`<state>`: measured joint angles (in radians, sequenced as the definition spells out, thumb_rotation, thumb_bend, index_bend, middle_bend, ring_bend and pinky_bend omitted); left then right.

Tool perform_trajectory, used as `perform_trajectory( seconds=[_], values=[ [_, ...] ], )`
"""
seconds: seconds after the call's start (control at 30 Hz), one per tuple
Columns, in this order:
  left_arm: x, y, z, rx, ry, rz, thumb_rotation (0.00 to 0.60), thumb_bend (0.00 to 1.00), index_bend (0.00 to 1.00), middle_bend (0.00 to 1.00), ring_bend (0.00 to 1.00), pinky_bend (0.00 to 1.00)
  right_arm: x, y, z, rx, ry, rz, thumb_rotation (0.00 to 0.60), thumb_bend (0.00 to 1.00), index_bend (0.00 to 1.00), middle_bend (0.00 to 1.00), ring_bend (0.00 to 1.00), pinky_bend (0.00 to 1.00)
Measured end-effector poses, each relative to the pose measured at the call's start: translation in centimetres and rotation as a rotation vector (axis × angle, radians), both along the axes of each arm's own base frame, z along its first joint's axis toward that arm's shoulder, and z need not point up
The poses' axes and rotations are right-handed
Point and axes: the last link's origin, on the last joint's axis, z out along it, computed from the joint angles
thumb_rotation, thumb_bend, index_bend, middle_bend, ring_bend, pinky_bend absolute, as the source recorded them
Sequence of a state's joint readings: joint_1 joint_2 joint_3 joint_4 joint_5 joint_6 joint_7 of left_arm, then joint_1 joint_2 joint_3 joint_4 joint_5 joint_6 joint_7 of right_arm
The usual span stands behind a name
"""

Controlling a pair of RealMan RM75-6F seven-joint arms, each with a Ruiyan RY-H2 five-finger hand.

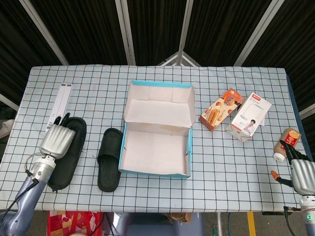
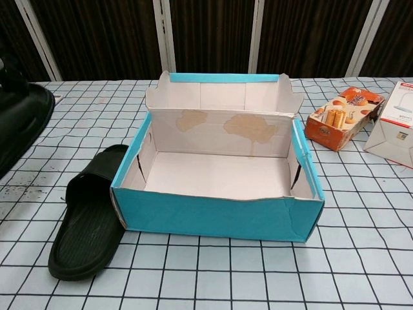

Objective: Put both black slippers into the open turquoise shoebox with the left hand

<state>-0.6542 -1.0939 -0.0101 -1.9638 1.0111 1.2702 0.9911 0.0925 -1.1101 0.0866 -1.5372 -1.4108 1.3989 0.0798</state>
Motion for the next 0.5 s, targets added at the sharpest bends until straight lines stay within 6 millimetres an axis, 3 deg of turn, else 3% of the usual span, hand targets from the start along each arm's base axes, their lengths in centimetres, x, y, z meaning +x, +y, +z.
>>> perform_trajectory(
  seconds=[0.13,0.27,0.37,0.5],
  values=[
    [3.1,-0.2,2.6,0.077,0.172,-0.146,0.600,0.48,0.50,0.47,0.08,0.18,0.0,0.1,0.1,0.000,-0.011,0.001,0.600,0.23,0.12,0.20,0.29,0.33],
    [7.9,0.2,4.1,0.154,0.397,-0.387,0.600,0.48,0.50,0.48,0.10,0.19,-0.2,0.2,0.3,0.000,-0.027,0.000,0.600,0.23,0.12,0.20,0.29,0.33],
    [11.7,0.6,3.6,0.174,0.546,-0.598,0.600,0.48,0.50,0.49,0.11,0.21,-0.3,0.2,0.5,-0.004,-0.037,-0.001,0.600,0.23,0.12,0.20,0.29,0.33],
    [15.6,0.8,1.5,0.132,0.665,-0.862,0.600,0.48,0.50,0.49,0.11,0.22,-0.4,0.3,0.6,-0.004,-0.043,-0.002,0.600,0.23,0.12,0.20,0.29,0.33]
  ],
)
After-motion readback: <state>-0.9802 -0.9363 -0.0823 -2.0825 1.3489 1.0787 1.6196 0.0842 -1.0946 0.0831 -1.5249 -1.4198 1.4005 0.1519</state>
